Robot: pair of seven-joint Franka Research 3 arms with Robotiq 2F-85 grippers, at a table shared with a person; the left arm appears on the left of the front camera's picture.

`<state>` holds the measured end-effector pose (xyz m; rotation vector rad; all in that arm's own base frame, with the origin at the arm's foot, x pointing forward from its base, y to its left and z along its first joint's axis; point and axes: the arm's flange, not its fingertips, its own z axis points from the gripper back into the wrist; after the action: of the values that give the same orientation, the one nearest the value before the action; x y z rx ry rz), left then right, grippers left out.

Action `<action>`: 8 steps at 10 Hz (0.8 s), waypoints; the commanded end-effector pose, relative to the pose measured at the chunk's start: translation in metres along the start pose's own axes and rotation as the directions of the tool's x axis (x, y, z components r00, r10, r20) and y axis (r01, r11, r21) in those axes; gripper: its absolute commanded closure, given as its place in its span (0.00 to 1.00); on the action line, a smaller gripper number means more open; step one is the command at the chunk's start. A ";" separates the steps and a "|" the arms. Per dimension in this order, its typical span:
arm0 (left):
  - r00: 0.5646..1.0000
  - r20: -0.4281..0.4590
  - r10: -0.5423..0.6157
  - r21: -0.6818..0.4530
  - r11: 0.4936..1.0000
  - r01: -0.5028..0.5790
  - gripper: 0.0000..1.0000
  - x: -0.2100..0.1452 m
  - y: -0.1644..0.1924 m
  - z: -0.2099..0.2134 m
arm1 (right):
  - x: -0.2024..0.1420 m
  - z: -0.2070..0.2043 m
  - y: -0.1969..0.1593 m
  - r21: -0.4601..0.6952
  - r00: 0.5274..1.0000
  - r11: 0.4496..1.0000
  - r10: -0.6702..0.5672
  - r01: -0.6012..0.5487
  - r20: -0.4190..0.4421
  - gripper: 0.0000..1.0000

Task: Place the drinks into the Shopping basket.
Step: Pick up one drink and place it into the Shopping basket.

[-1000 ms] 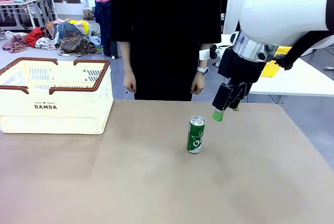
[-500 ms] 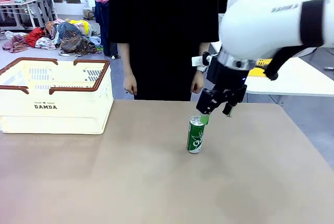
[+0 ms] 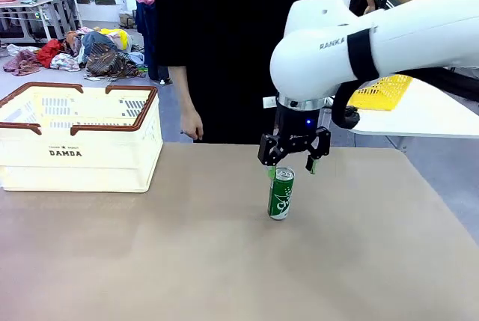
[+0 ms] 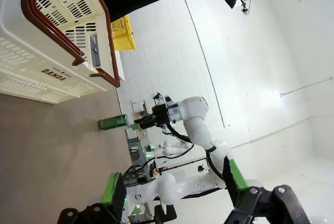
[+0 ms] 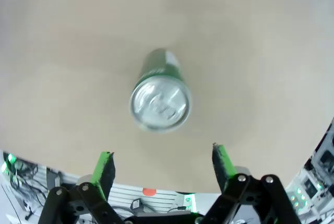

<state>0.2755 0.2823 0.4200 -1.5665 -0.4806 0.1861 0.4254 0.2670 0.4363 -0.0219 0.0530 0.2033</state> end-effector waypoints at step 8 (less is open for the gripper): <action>1.000 0.000 -0.008 -0.016 1.000 0.008 0.00 -0.004 -0.002 -0.001 | 0.036 -0.045 0.003 -0.034 0.998 0.999 -0.026 0.028 0.060 0.00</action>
<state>0.2754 0.2823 0.4199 -1.5665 -0.4808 0.1863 0.4582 0.2786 0.3909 -0.0570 0.0351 0.1829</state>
